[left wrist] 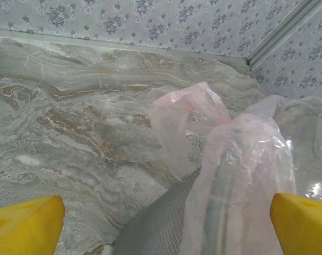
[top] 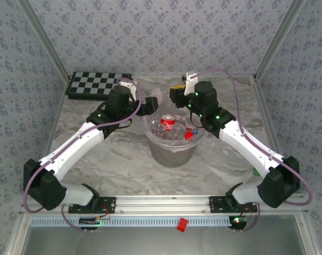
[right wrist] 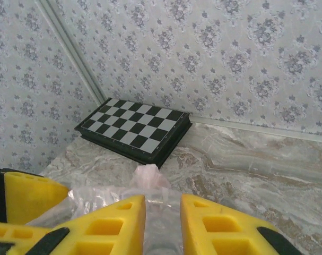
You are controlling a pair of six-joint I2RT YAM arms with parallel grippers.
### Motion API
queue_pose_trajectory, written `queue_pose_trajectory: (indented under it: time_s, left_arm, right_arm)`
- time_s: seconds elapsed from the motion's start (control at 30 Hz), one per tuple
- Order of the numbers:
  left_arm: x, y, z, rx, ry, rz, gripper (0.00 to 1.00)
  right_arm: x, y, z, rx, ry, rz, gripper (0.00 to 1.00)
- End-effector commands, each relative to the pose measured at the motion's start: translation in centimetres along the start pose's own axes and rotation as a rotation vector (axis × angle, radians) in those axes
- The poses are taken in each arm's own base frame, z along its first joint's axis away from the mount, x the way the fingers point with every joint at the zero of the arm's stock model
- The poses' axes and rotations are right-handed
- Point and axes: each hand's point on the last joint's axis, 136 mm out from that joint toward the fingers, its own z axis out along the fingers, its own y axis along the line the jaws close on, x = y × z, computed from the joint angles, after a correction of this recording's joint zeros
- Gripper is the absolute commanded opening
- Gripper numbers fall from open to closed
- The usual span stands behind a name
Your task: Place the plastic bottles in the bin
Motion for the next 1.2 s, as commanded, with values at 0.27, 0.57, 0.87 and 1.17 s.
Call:
queue_pose_trajectory:
  time_s: [0.27,0.57,0.87,1.17]
  left_arm:
    - [-3.7,-2.5,-1.4,0.041,-0.056,0.089,0.99]
    - [-9.2,-3.8,-6.4,-0.021,-0.162,0.256,0.99]
    - [-8.4,9.7,-11.6,-0.598,-0.314,0.301,0.99]
    - [1.4,23.9,-10.3,-0.894,-0.295,0.125,0.99]
  right_arm:
    - [0.2,-0.8,-3.0,0.029,0.183,-0.016,0.5]
    - [-8.5,-1.5,-8.3,0.131,0.017,-0.118,0.99]
    - [-3.4,-15.2,-15.3,0.654,0.026,-0.007,1.0]
    - [11.6,-24.8,-16.9,0.961,0.134,0.043,1.0]
